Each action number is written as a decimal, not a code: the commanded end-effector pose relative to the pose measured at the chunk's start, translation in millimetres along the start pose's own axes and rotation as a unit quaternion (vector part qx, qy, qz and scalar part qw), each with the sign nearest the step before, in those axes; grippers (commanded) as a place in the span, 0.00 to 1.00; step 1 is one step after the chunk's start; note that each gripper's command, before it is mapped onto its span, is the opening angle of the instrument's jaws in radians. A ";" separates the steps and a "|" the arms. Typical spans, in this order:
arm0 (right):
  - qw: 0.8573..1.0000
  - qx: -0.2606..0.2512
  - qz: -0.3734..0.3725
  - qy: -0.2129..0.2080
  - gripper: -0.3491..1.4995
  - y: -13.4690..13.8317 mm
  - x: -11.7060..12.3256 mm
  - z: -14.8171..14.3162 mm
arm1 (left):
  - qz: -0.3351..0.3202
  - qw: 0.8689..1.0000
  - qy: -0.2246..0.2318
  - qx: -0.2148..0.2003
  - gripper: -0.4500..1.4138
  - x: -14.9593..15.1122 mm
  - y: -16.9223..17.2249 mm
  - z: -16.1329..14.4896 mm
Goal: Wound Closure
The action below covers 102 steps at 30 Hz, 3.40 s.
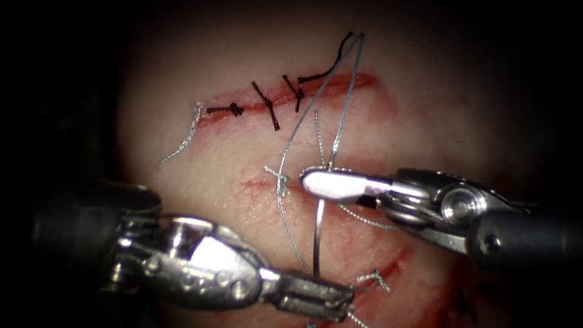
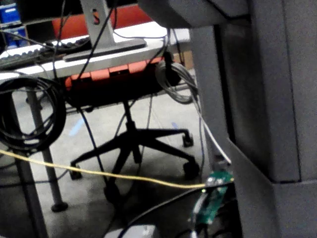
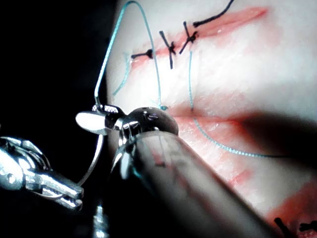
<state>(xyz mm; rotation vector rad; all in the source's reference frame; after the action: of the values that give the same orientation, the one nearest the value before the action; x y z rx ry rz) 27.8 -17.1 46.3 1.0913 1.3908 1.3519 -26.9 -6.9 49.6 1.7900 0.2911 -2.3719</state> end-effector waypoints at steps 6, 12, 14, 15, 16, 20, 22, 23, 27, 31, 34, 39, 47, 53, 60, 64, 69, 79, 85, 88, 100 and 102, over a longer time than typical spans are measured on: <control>0.995 -0.094 -0.020 -0.014 0.00 0.2 -0.4 0.0 | -0.086 0.996 -0.007 0.028 0.58 -0.5 -0.9 0.9; 0.985 -0.059 -0.162 0.005 0.00 2.3 1.8 -1.2 | -0.188 0.979 -0.003 0.085 0.93 0.2 -3.4 -1.4; 0.963 -0.054 -0.264 0.006 0.00 3.1 3.9 -3.3 | -0.212 0.971 0.034 0.104 0.94 1.2 -4.9 -4.5; 0.958 -0.052 -0.280 0.031 0.00 3.4 7.0 -6.3 | -0.228 0.965 0.058 0.116 0.93 1.6 -6.5 -7.4; 0.958 -0.052 -0.280 0.031 0.00 3.4 7.0 -6.3 | -0.228 0.965 0.058 0.116 0.93 1.6 -6.5 -7.4; 0.941 -0.069 -0.312 0.106 0.00 1.4 16.5 -15.2 | -0.262 0.952 0.065 0.145 0.92 -0.2 -8.0 -11.1; 0.940 -0.083 -0.310 0.118 0.00 0.5 20.5 -19.5 | -0.277 0.946 0.063 0.159 0.92 -2.0 -8.1 -11.4; 0.939 -0.087 -0.308 0.124 0.00 0.3 21.3 -20.6 | -0.283 0.943 0.063 0.162 0.91 -2.6 -8.0 -11.3; 0.936 -0.065 -0.312 0.149 0.00 0.3 24.0 -23.7 | -0.307 0.936 0.020 0.171 0.90 -6.1 -7.1 -10.2; 0.939 -0.042 -0.315 0.133 0.00 0.7 21.2 -20.4 | -0.363 0.921 -0.038 0.136 0.77 -10.8 -5.1 -7.8; 0.945 -0.021 -0.302 0.120 0.00 1.1 17.8 -16.3 | -0.418 0.900 -0.053 0.115 0.76 -14.3 -3.8 -6.1; 0.949 0.018 -0.304 0.086 0.00 1.6 13.0 -11.0 | -0.575 0.813 -0.044 0.075 0.62 -17.7 -2.3 -5.0; 0.953 0.040 -0.294 0.067 0.00 1.5 10.4 -9.1 | -0.746 0.665 0.026 -0.023 0.00 -18.6 -0.4 -5.1; 0.952 0.037 -0.295 0.069 0.00 1.5 10.1 -8.9 | -0.771 0.631 0.078 -0.033 0.00 -19.0 -1.5 -0.6; 0.952 0.030 -0.294 0.076 0.00 1.3 9.9 -8.6 | -0.790 0.613 0.021 0.001 0.00 -20.3 -2.4 3.8; 0.954 0.029 -0.288 0.077 0.00 1.3 9.8 -8.5 | -0.787 0.617 -0.004 0.010 0.00 -21.9 -0.7 4.5; 0.955 0.030 -0.285 0.076 0.00 1.2 9.7 -8.6 | -0.788 0.616 -0.009 0.005 0.00 -22.3 -0.4 4.2; 0.957 0.029 -0.280 0.077 0.00 1.1 9.5 -8.6 | -0.742 0.657 0.129 -0.035 0.00 -21.1 -3.1 4.8; 0.957 0.030 -0.277 0.076 0.00 1.1 9.5 -8.8 | -0.690 0.698 0.187 -0.033 0.00 -18.0 -5.0 4.9; 0.958 0.029 -0.277 0.074 0.00 1.1 9.5 -8.9 | -0.674 0.709 0.206 -0.028 0.00 -14.5 -6.0 4.5; 0.959 0.020 -0.270 0.084 0.00 1.3 11.0 -10.2 | -0.640 0.737 0.212 -0.032 0.00 -7.2 -5.3 6.9; 0.957 0.019 -0.278 0.084 0.00 1.3 11.4 -10.8 | -0.637 0.741 0.209 -0.047 0.00 -6.2 -4.3 8.0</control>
<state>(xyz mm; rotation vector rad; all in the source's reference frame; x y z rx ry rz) 13.9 -8.5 47.3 0.5490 1.6916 1.0249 -33.7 -4.9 57.2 2.4279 2.2840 -2.2781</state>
